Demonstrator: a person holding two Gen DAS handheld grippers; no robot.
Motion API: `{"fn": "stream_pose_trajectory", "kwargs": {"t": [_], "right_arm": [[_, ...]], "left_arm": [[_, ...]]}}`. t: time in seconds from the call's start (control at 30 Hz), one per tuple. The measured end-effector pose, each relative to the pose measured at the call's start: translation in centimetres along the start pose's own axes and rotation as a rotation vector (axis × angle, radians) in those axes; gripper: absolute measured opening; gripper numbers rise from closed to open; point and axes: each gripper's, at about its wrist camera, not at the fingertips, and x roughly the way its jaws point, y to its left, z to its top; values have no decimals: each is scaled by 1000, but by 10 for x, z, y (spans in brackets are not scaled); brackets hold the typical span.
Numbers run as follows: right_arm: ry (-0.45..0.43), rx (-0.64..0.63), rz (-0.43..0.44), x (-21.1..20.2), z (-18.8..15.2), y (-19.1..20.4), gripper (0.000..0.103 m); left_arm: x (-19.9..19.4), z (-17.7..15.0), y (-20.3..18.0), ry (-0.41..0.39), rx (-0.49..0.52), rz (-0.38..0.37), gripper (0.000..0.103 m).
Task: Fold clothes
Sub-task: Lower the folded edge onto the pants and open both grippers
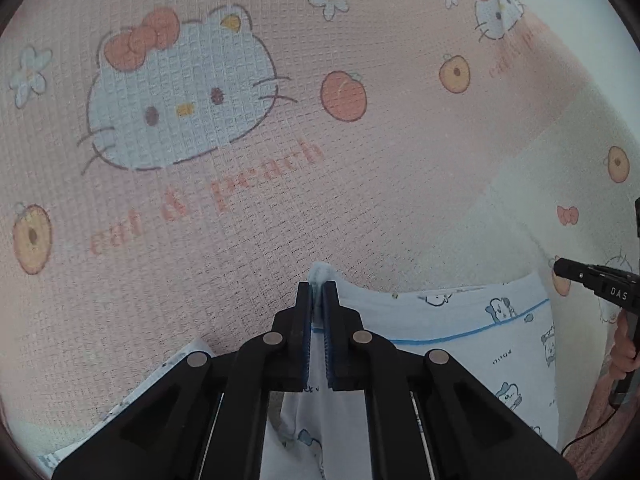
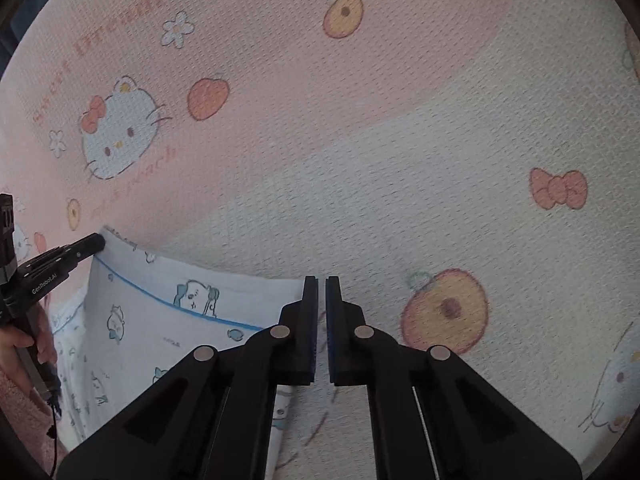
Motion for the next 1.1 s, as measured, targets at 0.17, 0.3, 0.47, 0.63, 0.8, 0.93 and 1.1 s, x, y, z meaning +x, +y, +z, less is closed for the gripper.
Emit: {"fn": "stream_pose_trajectory", "kwargs": {"t": [0.17,0.3,0.47,0.63,0.8,0.93,1.1], "right_arm": [[78,19,44,23,-4,-2,6],[106,-36,64,29,-10,10,25],[140,-106,88,37,-17,25,28],[141,-113,95,38,-20,26,6],[109,-56,83,33,-18,12,6],[83,-10,73,29,-16,0,8],[34,47,53,20,-14,-14,22]], "left_arm": [[1,-4,4,8,-72,-16,8],[-13,-10,9,-30,-60,25,16],[5,-14,11,49,-50,-35,21],[-7,-11,3,-30,-43,-34,5],[-4,-14,11,-61,-57,-29,5],[18,-13,22,0,-119,-66,11],[-11,-7,28,-77,-167,-55,15]]}}
